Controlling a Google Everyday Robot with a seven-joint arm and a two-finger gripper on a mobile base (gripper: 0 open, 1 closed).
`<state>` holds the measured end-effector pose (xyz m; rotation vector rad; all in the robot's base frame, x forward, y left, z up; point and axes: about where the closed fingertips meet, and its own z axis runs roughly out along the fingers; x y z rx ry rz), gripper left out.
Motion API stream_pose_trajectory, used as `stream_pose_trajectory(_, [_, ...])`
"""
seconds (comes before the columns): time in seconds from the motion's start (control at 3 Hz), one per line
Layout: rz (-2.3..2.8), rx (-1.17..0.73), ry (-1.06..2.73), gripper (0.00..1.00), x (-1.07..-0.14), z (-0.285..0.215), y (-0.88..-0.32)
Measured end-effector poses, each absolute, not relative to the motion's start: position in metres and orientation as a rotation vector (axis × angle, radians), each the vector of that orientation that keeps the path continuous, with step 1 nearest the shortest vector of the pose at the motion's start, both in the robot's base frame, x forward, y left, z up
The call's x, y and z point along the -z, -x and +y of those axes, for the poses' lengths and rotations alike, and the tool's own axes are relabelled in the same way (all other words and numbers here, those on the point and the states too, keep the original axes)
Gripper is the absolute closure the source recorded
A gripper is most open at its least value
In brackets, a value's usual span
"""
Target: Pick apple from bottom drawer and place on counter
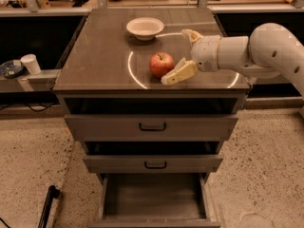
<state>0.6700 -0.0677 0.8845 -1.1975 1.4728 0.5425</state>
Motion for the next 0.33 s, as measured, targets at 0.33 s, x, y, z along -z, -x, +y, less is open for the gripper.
stream_pose_trajectory(0.33, [1.467,-0.541,1.196,0.00,-0.8894,-0.0700,-0.6693])
